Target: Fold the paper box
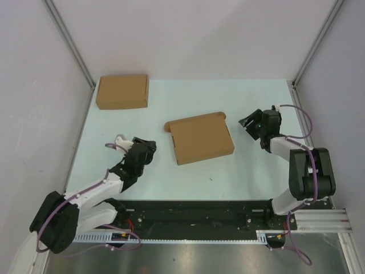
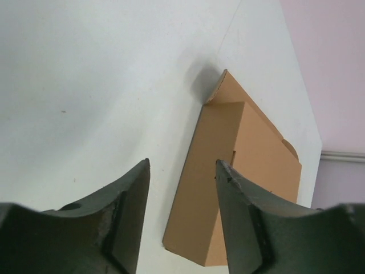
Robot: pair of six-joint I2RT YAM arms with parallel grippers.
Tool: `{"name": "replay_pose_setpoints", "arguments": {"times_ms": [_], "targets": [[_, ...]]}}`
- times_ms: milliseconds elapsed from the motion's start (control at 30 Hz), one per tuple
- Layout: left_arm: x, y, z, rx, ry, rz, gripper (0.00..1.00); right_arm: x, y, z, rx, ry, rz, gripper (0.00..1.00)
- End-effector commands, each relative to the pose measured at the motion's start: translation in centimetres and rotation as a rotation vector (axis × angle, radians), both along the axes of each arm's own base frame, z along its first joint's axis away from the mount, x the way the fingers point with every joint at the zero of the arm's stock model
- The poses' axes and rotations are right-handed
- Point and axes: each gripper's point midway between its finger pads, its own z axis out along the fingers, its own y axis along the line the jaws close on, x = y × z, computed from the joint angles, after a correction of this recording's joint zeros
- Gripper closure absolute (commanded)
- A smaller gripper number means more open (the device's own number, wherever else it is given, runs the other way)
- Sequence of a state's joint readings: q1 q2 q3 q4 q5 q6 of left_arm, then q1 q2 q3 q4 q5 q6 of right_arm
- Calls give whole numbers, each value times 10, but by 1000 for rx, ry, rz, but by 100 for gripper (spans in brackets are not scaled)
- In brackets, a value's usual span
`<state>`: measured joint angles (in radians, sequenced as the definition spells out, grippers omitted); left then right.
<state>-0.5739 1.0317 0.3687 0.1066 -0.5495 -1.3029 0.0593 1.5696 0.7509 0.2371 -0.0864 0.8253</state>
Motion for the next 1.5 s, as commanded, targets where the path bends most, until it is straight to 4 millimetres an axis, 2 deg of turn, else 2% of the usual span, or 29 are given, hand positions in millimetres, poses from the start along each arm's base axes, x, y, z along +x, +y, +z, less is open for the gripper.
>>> {"name": "replay_pose_setpoints", "arguments": {"times_ms": [0,67,133,167,233,267,333,367,433,500,533,567,633,700,733,833,933,1033,1133,1267,1400,1433,1467], "targets": [[26,-22,21,-20,-119,-132,39,23,26,49,45,-178,147,33],[39,-41,35,-47,-165,-235,34,33,44,51,77,-191,221,32],[47,-59,28,-43,-146,-334,29,42,53,49,72,-193,259,31],[54,-66,35,-51,-158,-361,28,42,62,46,67,-182,283,30],[58,-78,26,-64,-139,-411,27,51,69,41,39,-176,311,30],[60,-81,18,-64,-126,-419,27,52,71,36,27,-158,317,30],[66,-88,20,-84,-144,-430,27,56,71,27,4,-142,316,30],[68,-90,10,-81,-119,-437,27,59,71,20,-4,-127,313,30],[75,-96,12,-79,-126,-453,27,62,71,12,-27,-113,316,30],[79,-103,4,-72,-105,-486,27,65,72,3,-46,-91,327,30],[83,-109,8,-77,-106,-504,27,65,71,-2,-59,-79,330,30],[83,-110,-3,-63,-65,-514,27,66,71,-6,-63,-71,331,30],[88,-113,-5,-44,-50,-526,28,65,73,-14,-75,-56,340,30],[88,-114,-17,-21,-11,-537,28,65,77,-20,-74,-49,355,30],[92,-116,-16,-20,-9,-538,29,65,79,-19,-73,-56,365,31],[94,-119,-28,-2,26,-564,32,62,90,-21,-70,-68,409,34],[94,-122,-29,-2,11,-586,40,59,99,-18,-70,-81,445,44],[97,-124,-17,1,-46,-599,48,55,107,-12,-92,-94,468,54],[99,-128,0,11,-115,-627,56,52,115,3,-119,-135,487,64],[101,-133,28,13,-214,-660,61,49,124,27,-125,-198,497,70],[101,-135,64,26,-322,-677,62,43,131,57,-125,-273,506,75],[101,-135,70,36,-345,-683,62,41,132,71,-124,-304,506,76],[101,-135,77,41,-362,-685,62,38,135,75,-122,-312,513,76]]}}
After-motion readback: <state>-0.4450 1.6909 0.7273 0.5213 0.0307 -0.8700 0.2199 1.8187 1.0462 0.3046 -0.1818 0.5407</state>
